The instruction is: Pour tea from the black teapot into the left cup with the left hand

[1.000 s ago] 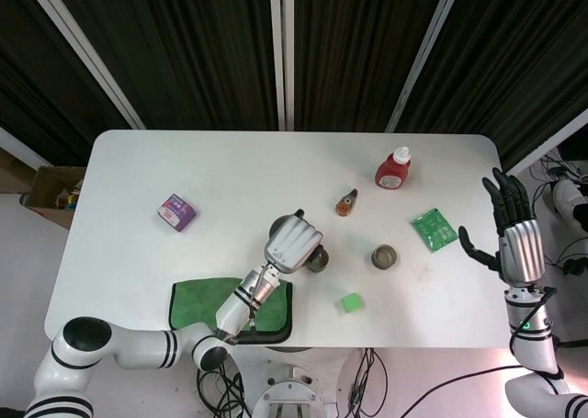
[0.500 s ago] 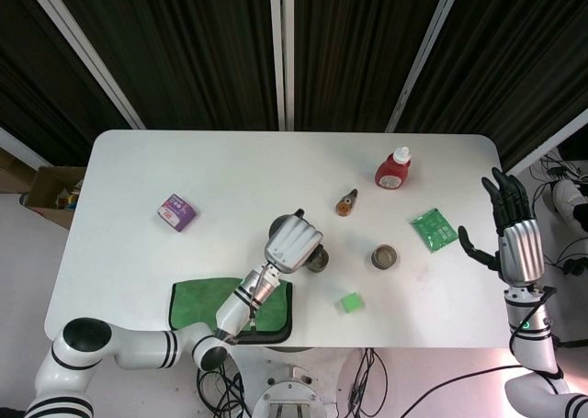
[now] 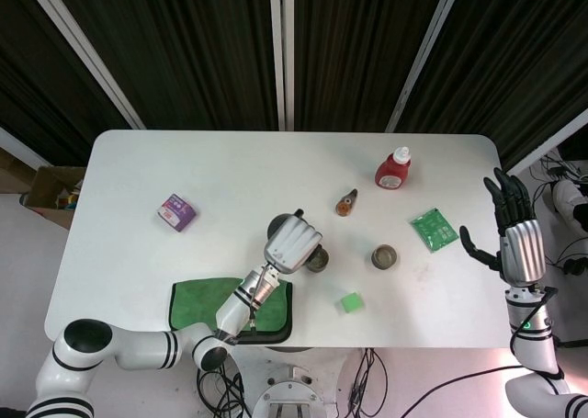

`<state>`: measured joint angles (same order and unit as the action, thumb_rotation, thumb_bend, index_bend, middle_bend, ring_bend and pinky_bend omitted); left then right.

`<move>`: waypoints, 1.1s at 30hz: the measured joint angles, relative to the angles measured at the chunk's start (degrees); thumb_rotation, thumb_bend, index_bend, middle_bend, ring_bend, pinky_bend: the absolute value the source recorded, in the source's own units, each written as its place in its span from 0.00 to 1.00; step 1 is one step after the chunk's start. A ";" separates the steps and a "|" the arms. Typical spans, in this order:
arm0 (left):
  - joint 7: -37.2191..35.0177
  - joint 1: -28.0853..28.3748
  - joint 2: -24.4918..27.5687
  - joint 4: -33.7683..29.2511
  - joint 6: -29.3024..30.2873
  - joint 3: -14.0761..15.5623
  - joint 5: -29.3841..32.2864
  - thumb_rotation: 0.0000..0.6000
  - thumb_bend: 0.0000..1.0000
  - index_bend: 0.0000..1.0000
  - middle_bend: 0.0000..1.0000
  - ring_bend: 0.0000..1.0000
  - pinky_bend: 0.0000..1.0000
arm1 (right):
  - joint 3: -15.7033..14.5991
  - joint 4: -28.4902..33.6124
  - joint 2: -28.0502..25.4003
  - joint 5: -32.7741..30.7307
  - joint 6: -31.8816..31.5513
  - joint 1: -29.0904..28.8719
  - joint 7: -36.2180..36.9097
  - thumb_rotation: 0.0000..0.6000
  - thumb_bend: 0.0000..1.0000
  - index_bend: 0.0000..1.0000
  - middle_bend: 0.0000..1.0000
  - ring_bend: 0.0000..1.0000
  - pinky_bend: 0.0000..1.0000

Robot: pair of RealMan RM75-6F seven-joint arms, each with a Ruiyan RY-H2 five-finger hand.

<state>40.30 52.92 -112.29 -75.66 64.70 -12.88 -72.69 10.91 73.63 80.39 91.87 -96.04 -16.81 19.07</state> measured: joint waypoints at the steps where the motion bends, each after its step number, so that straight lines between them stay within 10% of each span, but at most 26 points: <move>1: 0.10 -0.02 -0.01 0.02 -0.02 0.00 -0.01 1.00 0.48 1.00 1.00 1.00 0.47 | 0.00 -0.03 0.03 0.00 -0.01 0.00 0.07 1.00 0.36 0.00 0.00 0.00 0.00; 33: 2.43 -0.47 -0.54 0.56 -0.11 -0.02 -0.88 1.00 0.48 1.00 1.00 1.00 0.47 | 0.07 0.16 -0.10 0.10 -0.02 -0.07 -0.12 1.00 0.36 0.00 0.00 0.00 0.00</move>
<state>42.72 52.46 -112.83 -75.10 64.59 -12.90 -73.56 10.99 73.79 80.29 91.97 -96.07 -16.88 18.95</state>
